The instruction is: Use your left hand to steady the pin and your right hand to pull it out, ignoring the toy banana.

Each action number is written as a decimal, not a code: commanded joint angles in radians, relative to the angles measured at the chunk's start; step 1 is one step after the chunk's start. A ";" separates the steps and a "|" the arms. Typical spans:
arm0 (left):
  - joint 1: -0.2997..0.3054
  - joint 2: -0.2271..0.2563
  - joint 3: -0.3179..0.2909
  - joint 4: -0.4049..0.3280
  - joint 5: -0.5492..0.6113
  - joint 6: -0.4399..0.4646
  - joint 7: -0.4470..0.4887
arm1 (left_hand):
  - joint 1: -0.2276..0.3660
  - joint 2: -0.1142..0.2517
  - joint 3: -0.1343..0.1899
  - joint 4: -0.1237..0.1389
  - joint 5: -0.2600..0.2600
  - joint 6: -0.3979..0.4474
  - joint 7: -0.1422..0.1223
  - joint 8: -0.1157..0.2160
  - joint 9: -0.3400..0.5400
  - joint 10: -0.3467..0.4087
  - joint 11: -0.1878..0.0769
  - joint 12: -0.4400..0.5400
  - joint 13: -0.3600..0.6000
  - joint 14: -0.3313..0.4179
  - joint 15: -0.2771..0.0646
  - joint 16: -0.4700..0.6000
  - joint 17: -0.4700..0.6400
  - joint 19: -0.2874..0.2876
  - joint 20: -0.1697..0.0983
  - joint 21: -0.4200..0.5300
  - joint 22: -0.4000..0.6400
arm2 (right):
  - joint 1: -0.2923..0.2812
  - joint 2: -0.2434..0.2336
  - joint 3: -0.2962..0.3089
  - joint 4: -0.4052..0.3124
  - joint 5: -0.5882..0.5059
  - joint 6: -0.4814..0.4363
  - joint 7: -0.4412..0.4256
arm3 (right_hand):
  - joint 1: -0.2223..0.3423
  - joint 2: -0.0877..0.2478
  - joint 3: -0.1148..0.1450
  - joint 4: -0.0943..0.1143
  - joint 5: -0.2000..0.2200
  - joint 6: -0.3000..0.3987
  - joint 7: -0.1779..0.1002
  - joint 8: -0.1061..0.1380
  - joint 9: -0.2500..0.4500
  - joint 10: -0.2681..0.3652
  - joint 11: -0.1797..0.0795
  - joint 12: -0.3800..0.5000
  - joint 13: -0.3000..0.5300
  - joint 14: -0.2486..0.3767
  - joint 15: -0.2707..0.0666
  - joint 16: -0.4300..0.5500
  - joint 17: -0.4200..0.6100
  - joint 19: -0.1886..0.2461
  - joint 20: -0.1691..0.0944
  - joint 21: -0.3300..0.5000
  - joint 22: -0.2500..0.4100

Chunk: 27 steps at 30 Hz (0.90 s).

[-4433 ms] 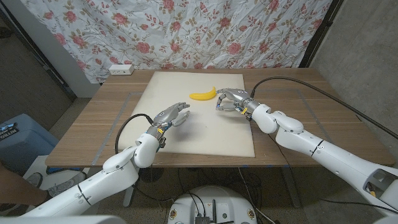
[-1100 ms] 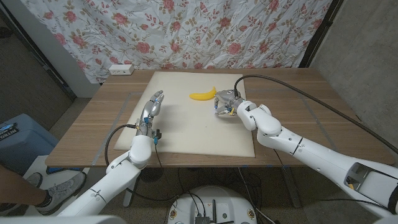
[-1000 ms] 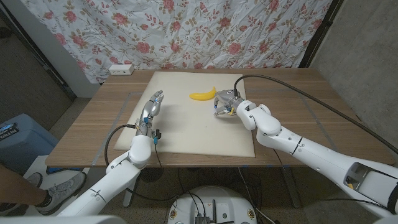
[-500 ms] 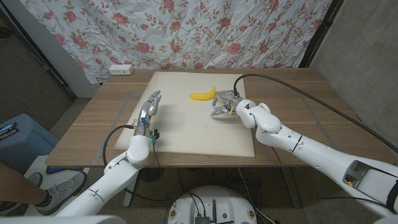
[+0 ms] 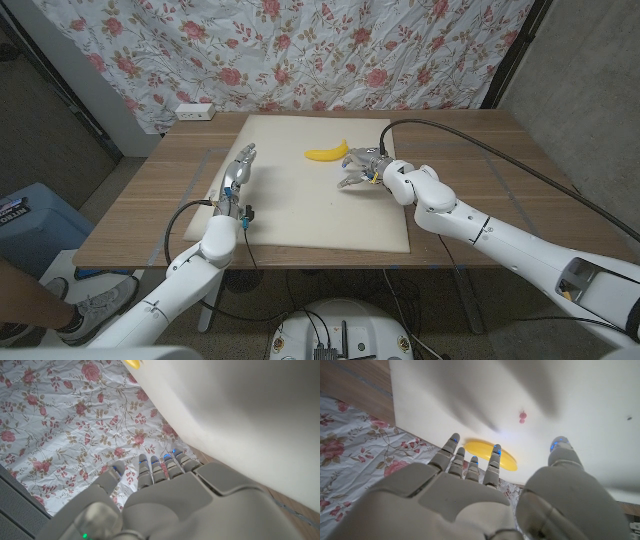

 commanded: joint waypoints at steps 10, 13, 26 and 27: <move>-0.037 -0.021 0.000 0.077 -0.063 -0.079 -0.055 | 0.010 0.078 -0.004 0.002 0.004 -0.007 -0.001 -0.001 0.000 -0.008 0.002 -0.002 0.000 -0.013 -0.023 -0.001 0.001 0.012 -0.035 0.002 0.003 | -0.053 -0.032 0.105 0.068 0.247 0.159 -0.202 | -0.174 0.005 -0.066 0.059 0.023 -0.134 -0.013 -0.058 -0.006 0.011 -0.016 0.021 0.003 -0.018 0.002 -0.001 0.007 -0.029 -0.003 -0.003 0.000; -0.045 -0.021 0.002 0.087 -0.071 -0.087 -0.068 | 0.010 0.078 -0.004 0.001 0.004 -0.008 -0.001 -0.001 0.000 -0.009 0.003 -0.002 0.000 -0.013 -0.022 0.000 0.001 0.012 -0.035 0.002 0.003 | -0.062 -0.035 0.119 0.081 0.282 0.184 -0.238 | -0.178 0.007 -0.068 0.060 0.024 -0.143 -0.012 -0.059 -0.008 0.011 -0.019 0.021 0.002 -0.022 -0.002 -0.003 0.007 -0.030 -0.006 -0.003 0.000; -0.077 -0.020 0.004 0.133 -0.099 -0.119 -0.109 | 0.012 0.079 -0.004 -0.001 0.004 -0.013 -0.001 -0.001 0.000 -0.005 0.007 0.001 0.000 -0.013 -0.023 0.000 0.000 0.018 -0.031 0.003 0.003 | -0.105 -0.031 0.173 0.148 0.431 0.293 -0.383 | -0.204 0.035 -0.072 0.069 0.029 -0.163 -0.014 -0.058 -0.013 0.054 -0.030 0.032 -0.002 0.007 -0.017 0.008 0.003 -0.010 -0.033 0.004 -0.001; -0.082 -0.021 0.004 0.140 -0.102 -0.126 -0.115 | 0.012 0.079 -0.004 -0.001 0.004 -0.013 -0.002 -0.001 0.000 -0.005 0.006 0.001 0.000 -0.013 -0.022 0.000 0.000 0.018 -0.031 0.003 0.003 | -0.108 -0.030 0.179 0.152 0.447 0.301 -0.387 | -0.206 0.037 -0.073 0.070 0.030 -0.173 -0.011 -0.061 -0.014 0.055 -0.026 0.031 -0.003 0.006 -0.023 0.007 0.002 -0.008 -0.036 0.004 -0.001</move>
